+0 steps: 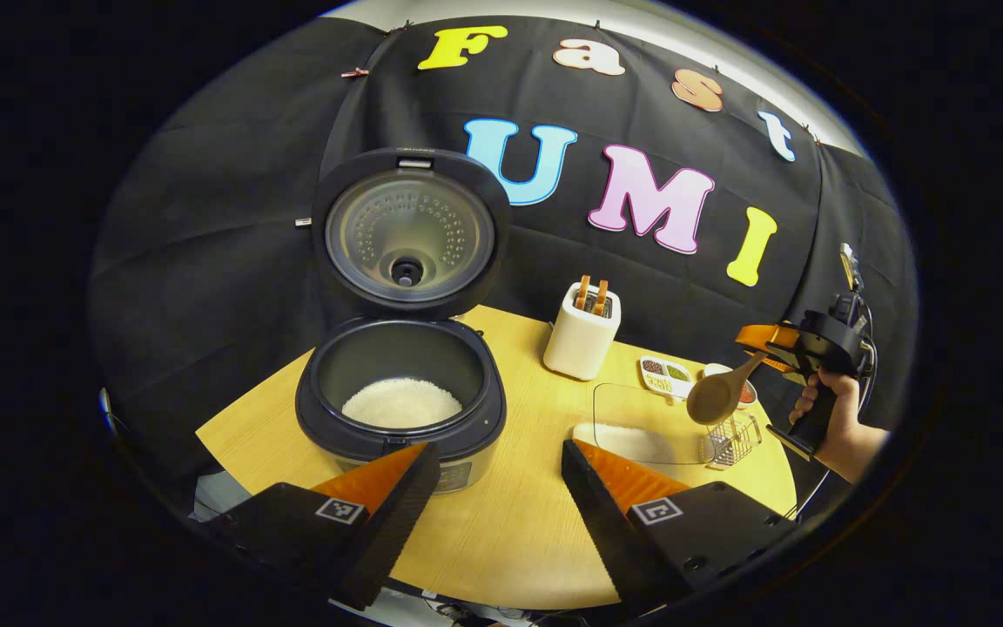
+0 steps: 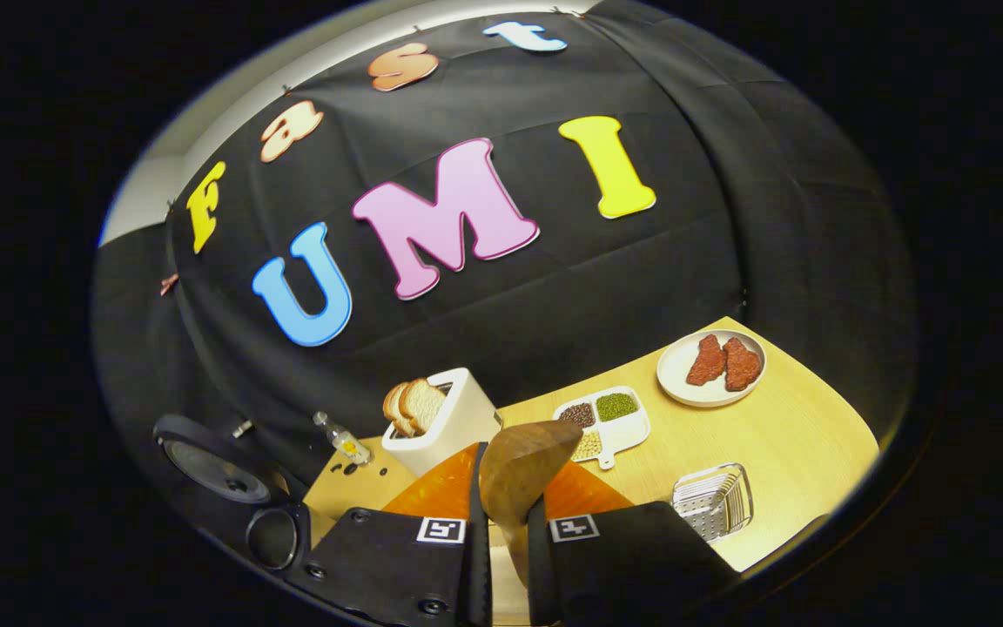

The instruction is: Close the left gripper, press the button to open the rice cooker; take a wooden spoon from the chopstick holder with the right hand, scoop a spoonful of rice and pour it into the rice cooker, then put the wooden spoon back into the chopstick holder.

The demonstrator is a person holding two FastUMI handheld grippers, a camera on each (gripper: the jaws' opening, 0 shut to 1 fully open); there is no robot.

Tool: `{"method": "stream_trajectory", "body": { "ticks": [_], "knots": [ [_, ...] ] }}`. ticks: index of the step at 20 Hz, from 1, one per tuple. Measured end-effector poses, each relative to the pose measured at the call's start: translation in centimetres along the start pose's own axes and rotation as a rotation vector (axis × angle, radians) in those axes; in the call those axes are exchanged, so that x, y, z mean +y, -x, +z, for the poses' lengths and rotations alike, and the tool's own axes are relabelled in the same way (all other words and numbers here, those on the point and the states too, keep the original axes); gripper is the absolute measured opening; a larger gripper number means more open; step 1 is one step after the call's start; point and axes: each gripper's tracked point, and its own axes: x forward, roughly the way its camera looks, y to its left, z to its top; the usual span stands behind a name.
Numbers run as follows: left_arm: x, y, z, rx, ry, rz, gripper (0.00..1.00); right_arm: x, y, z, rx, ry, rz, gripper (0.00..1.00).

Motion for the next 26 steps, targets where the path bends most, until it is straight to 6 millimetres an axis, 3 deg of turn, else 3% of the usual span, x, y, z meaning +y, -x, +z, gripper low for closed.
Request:
{"method": "stream_trajectory", "body": {
  "ticks": [3, 5, 8, 12, 13, 14, 22, 23, 25, 26],
  "knots": [
    [0.9, -0.5, -1.8, 0.027, -0.006, -0.006, 0.95, 0.6, -1.2, -3.3, 0.038, 0.076, 0.015, 0.20],
    [1.1, -1.3, -3.4, 0.056, -0.015, -0.021, 0.92, 0.1, -1.8, -5.6, 0.062, 0.108, 0.003, 0.20],
    [2.0, -2.3, -5.7, 0.104, -0.009, -0.020, 0.95, -0.8, -2.7, -9.4, 0.117, 0.143, -0.014, 0.20],
    [2.5, -2.2, -6.7, 0.124, 0.048, -0.013, 0.96, 0.3, -2.9, -10.3, 0.109, 0.115, -0.031, 0.21],
    [2.6, -2.2, -6.6, 0.125, 0.058, -0.009, 0.96, 0.9, -2.9, -11.0, 0.123, 0.109, -0.020, 0.16],
    [2.8, -1.9, -6.7, 0.122, 0.063, -0.005, 0.96, 1.6, -2.8, -11.7, 0.139, 0.102, -0.009, 0.21],
    [5.0, -0.4, -5.1, 0.083, 0.071, 0.024, 0.95, 6.9, -2.5, -14.9, 0.249, -0.064, 0.027, 0.21],
    [5.2, -0.3, -4.9, 0.077, 0.073, 0.026, 0.95, 7.4, -2.5, -15.1, 0.265, -0.105, 0.026, 0.17],
    [5.6, 0.0, -4.8, 0.069, 0.077, 0.028, 0.95, 8.4, -2.4, -15.4, 0.301, -0.185, 0.022, 0.21],
    [5.8, 0.1, -4.8, 0.066, 0.080, 0.026, 0.95, 8.6, -2.6, -15.4, 0.308, -0.207, 0.014, 0.17]
  ]
}}
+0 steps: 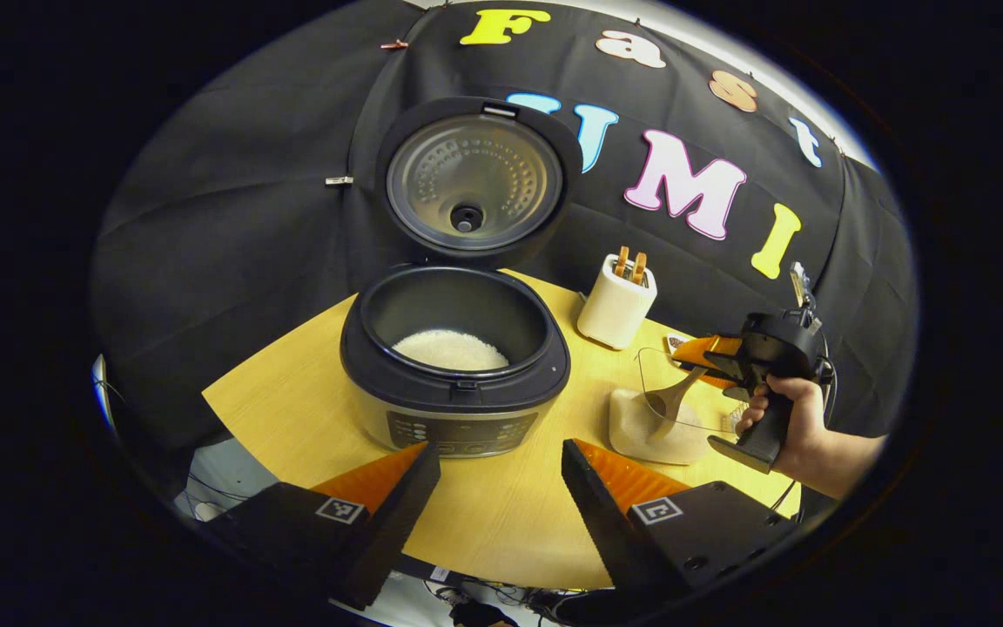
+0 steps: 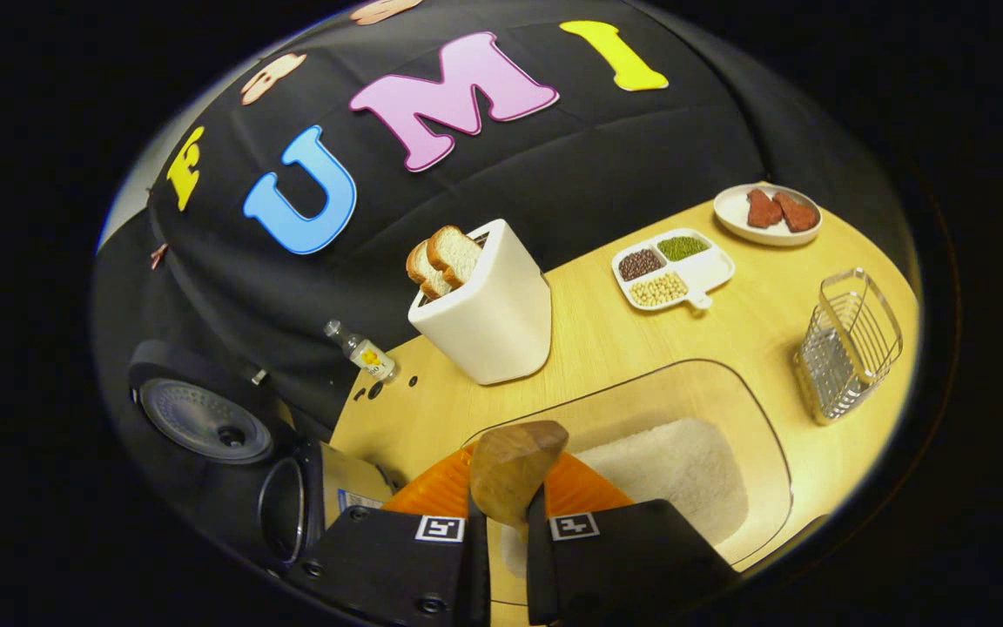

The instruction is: Close the left gripper, press the button to open the rice cooker; take a wooden spoon from the chopstick holder with the right hand, scoop a spoonful of rice and pour it into the rice cooker, then put the wooden spoon back into the chopstick holder.

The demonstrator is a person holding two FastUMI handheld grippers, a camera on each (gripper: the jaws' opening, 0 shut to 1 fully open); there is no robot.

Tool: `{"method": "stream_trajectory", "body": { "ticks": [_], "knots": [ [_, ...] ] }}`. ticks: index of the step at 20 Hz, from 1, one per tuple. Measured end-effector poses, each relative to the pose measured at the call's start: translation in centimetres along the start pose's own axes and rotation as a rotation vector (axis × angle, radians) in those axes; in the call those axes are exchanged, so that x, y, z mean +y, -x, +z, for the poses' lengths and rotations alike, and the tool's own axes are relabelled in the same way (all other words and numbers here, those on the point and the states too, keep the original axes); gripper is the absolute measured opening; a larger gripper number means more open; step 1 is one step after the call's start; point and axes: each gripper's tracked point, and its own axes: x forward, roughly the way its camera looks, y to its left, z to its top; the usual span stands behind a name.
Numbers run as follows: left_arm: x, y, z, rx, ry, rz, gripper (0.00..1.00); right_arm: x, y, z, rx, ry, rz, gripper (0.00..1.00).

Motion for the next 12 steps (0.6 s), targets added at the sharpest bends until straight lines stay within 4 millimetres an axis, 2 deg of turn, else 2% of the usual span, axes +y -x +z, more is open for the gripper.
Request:
{"method": "stream_trajectory", "body": {
  "ticks": [1, 3, 5, 6, 7, 8, 12],
  "knots": [
    [0.2, 0.1, 0.2, -0.002, 0.001, -0.001, 0.95, 0.1, 0.0, 0.0, 0.009, -0.017, -0.008, 0.21],
    [0.7, 0.3, 0.6, -0.009, -0.003, -0.002, 0.95, 0.6, 0.2, 0.0, 0.025, -0.055, -0.002, 0.21],
    [1.3, 0.6, 0.9, -0.017, -0.006, -0.003, 0.95, -0.1, 0.7, 0.4, 0.029, -0.078, -0.020, 0.21],
    [1.5, 0.6, 1.2, -0.019, -0.001, -0.005, 0.95, -0.6, 1.0, 0.7, 0.022, -0.090, -0.025, 0.21],
    [1.7, 0.8, 1.8, -0.028, 0.010, -0.008, 0.95, -1.1, 1.4, 0.9, 0.013, -0.117, -0.033, 0.16],
    [1.8, 1.1, 2.4, -0.043, 0.019, -0.013, 0.96, -2.1, 1.9, 1.1, 0.004, -0.156, -0.051, 0.21],
    [2.5, 1.8, 4.2, -0.087, 0.042, -0.021, 0.95, -5.6, 4.0, 2.2, -0.018, -0.385, -0.125, 0.21]
  ]
}}
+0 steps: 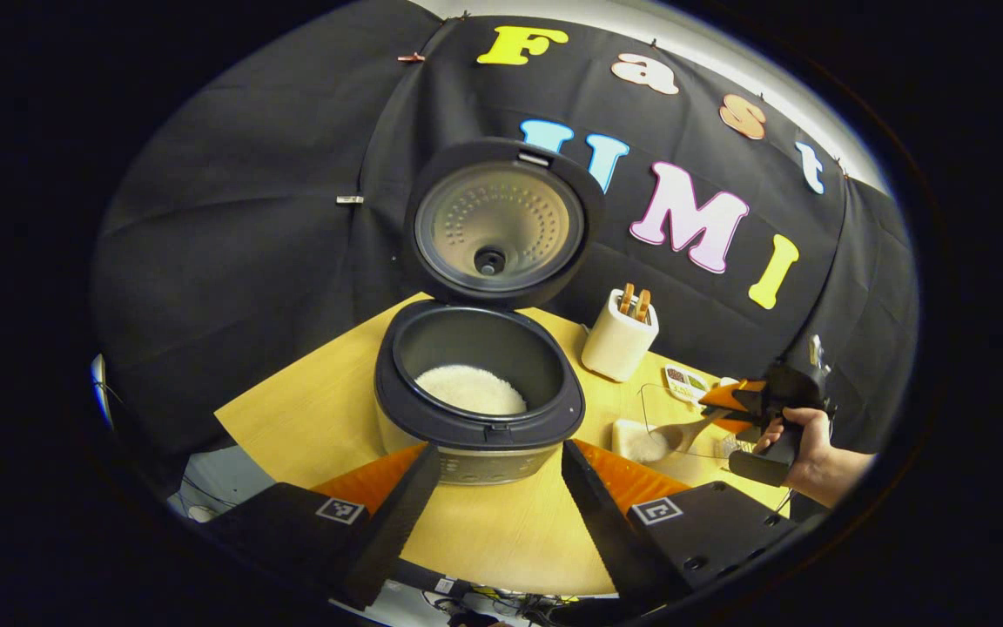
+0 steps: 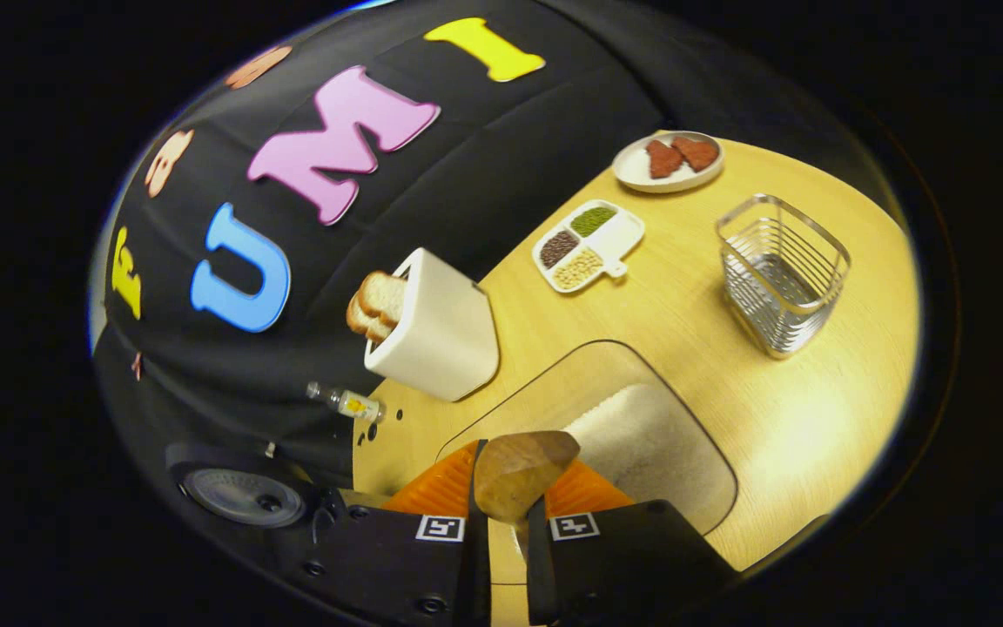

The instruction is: Close the left gripper, press the button to open the rice cooker; take a wooden spoon from the chopstick holder with the right hand, scoop a spoonful of rice and pour it into the rice cooker, then put the wooden spoon back into the chopstick holder.

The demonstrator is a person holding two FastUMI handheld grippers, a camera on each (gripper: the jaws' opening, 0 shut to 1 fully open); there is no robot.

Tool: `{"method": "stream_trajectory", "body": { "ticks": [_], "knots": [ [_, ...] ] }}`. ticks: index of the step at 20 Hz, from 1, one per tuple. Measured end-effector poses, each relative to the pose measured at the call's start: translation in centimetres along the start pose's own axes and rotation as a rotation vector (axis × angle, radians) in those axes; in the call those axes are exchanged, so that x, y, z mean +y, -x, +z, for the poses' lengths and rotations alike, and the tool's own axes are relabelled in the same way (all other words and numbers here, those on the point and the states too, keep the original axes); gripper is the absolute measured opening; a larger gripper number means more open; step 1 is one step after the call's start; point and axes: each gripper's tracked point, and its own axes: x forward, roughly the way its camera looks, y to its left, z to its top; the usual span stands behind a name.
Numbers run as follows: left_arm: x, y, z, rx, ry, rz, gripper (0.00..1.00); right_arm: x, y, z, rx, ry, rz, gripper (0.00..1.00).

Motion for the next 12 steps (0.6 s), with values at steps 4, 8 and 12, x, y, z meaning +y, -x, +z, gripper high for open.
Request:
{"method": "stream_trajectory", "body": {
  "ticks": [4, 8, 12],
  "knots": [
    [0.4, 0.4, 0.8, -0.018, 0.022, -0.035, 0.95, -0.6, 1.5, 2.4, -0.051, -0.160, -0.005, 0.21],
    [0.3, 1.0, 1.4, -0.041, -0.020, -0.082, 0.95, 0.3, 3.4, 3.4, -0.088, -0.231, 0.023, 0.21],
    [0.8, 1.5, 2.0, -0.076, -0.050, -0.106, 0.95, 2.7, 4.7, 3.9, -0.101, -0.288, 0.061, 0.21]
  ]
}}
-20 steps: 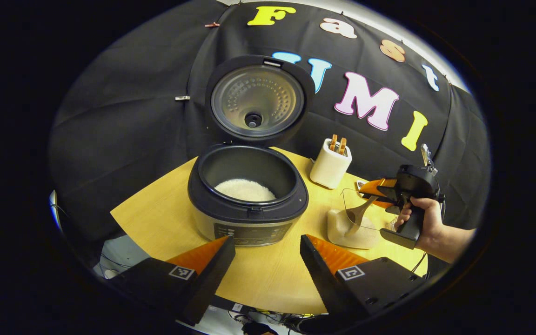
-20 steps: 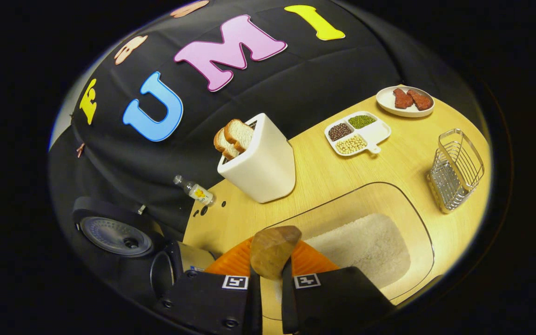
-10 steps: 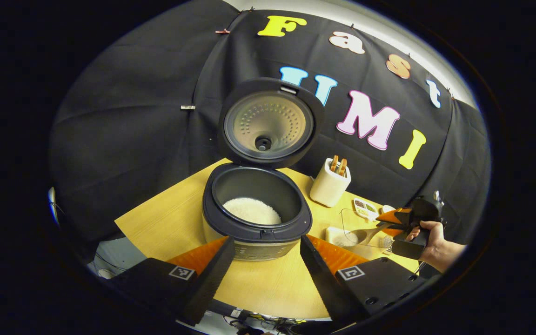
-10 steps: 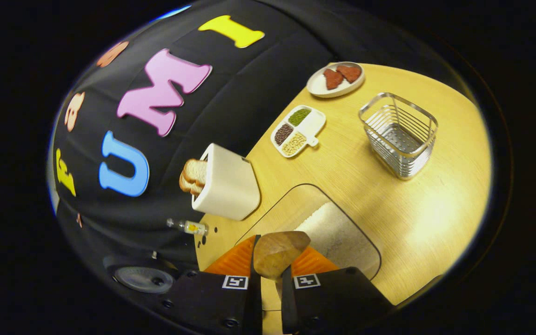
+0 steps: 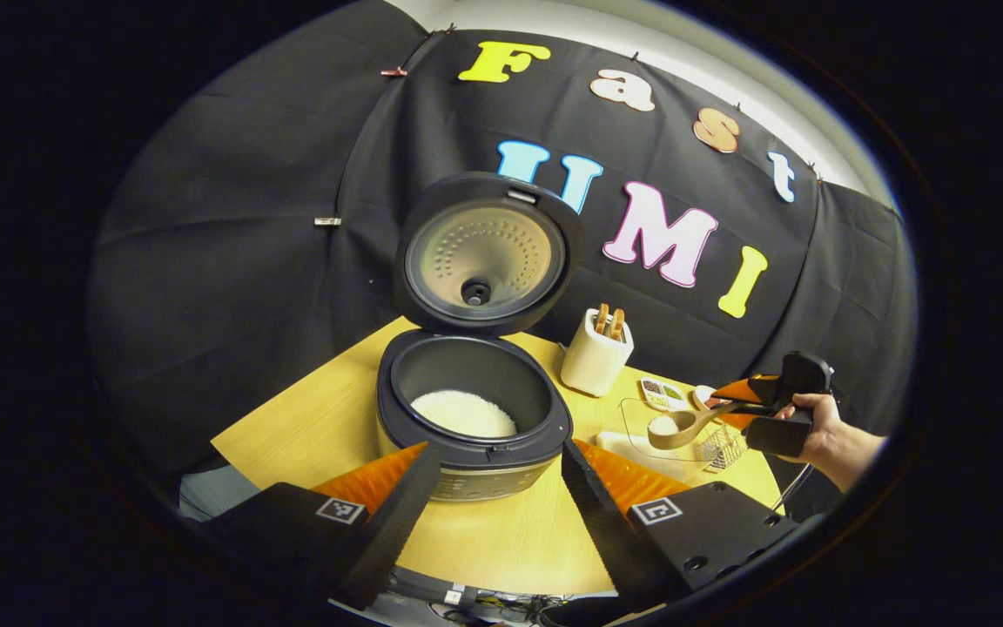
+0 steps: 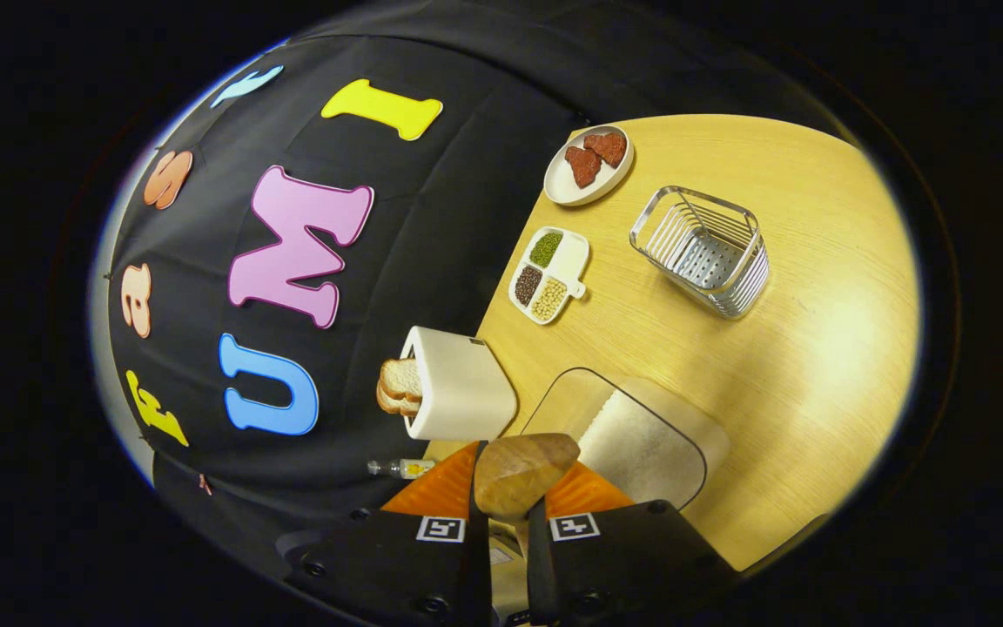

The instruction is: Close the left gripper, press the button to open the rice cooker; take a wooden spoon from the chopstick holder with the right hand, scoop a spoonful of rice and pour it into the rice cooker, then put the wooden spoon back into the chopstick holder.

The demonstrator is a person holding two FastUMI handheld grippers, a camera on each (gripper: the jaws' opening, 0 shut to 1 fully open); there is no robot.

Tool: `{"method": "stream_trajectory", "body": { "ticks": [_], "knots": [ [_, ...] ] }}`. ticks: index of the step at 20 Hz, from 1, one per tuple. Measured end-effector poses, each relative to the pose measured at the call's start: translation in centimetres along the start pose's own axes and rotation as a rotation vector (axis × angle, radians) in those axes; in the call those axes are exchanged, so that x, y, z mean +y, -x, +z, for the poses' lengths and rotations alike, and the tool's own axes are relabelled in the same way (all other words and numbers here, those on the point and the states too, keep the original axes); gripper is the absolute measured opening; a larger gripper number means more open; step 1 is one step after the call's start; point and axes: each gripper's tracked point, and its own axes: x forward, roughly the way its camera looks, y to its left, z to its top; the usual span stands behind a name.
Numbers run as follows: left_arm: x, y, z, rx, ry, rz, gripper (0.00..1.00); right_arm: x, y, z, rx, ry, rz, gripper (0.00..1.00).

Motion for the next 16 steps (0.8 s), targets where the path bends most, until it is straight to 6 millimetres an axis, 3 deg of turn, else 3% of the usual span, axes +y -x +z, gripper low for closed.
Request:
{"method": "stream_trajectory", "body": {
  "ticks": [4, 7, 10, 16],
  "knots": [
    [0.3, -0.6, 1.0, -0.034, 0.008, -0.001, 0.96, 4.4, 1.0, -1.6, 0.025, -0.008, 0.067, 0.21],
    [1.1, -0.6, 1.8, -0.061, 0.012, 0.009, 0.95, 8.6, 1.7, -4.0, 0.066, 0.011, 0.131, 0.21],
    [2.5, -0.5, 2.0, -0.075, 0.026, 0.029, 0.95, 12.3, 1.8, -7.4, 0.122, 0.021, 0.189, 0.21],
    [5.8, -0.1, 1.8, -0.085, 0.079, 0.080, 0.95, 16.3, 1.3, -15.6, 0.221, 0.140, 0.236, 0.21]
  ]
}}
